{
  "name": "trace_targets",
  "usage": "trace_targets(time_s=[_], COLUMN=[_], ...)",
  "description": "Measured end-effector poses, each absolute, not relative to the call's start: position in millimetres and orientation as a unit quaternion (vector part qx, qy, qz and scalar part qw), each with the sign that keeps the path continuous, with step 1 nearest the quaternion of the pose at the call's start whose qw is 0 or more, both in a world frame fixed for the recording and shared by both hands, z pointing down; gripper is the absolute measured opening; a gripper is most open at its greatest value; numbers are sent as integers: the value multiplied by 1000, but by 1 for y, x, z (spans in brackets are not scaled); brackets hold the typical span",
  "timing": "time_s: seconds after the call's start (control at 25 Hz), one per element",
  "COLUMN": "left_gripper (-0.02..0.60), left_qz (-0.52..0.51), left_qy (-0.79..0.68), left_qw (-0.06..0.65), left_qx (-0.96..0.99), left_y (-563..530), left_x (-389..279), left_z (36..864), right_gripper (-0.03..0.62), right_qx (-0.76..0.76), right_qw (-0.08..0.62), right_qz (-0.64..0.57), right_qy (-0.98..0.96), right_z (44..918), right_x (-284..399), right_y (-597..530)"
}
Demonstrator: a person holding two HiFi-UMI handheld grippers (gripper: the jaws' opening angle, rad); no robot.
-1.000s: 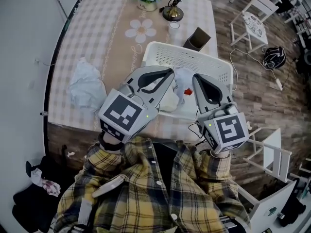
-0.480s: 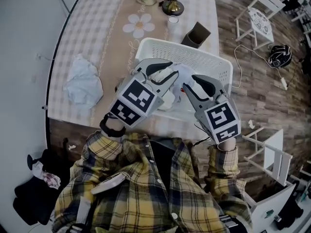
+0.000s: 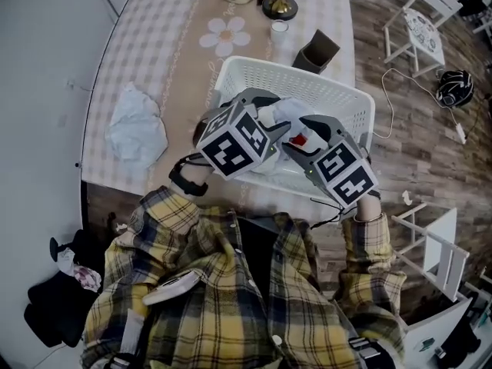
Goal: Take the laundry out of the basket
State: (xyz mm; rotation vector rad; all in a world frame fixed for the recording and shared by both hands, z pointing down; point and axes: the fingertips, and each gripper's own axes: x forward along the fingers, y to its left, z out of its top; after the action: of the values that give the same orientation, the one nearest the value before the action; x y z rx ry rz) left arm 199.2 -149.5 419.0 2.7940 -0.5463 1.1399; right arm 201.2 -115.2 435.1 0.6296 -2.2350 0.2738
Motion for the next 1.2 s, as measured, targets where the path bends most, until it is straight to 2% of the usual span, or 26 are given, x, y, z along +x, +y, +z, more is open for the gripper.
trace_targets(time_s=[0.04, 0.16, 0.32, 0.56, 0.88, 1.2], left_gripper=[236, 241, 303, 350, 357, 357], left_qz=[382, 411, 435, 465, 492, 503], left_qy=[-173, -164, -166, -178, -195, -211], left_qw=[38, 48, 62, 110, 180, 220], left_qx=[907, 896, 883, 860, 829, 808], left_y=[-151, -155, -162, -169, -175, -173], left_x=[201, 205, 207, 207, 193, 185], left_z=[427, 450, 470, 500, 544, 576], right_gripper=[299, 308, 341, 354, 360, 359], right_qx=[238, 218, 201, 186, 166, 154], right_qw=[401, 418, 429, 453, 496, 521], right_qz=[112, 118, 138, 154, 175, 199], right_qy=[-878, -874, -870, -858, -834, -816], right_z=[442, 458, 475, 500, 536, 571], right_x=[200, 195, 191, 189, 192, 190], right_y=[-115, -116, -116, -118, -120, -117])
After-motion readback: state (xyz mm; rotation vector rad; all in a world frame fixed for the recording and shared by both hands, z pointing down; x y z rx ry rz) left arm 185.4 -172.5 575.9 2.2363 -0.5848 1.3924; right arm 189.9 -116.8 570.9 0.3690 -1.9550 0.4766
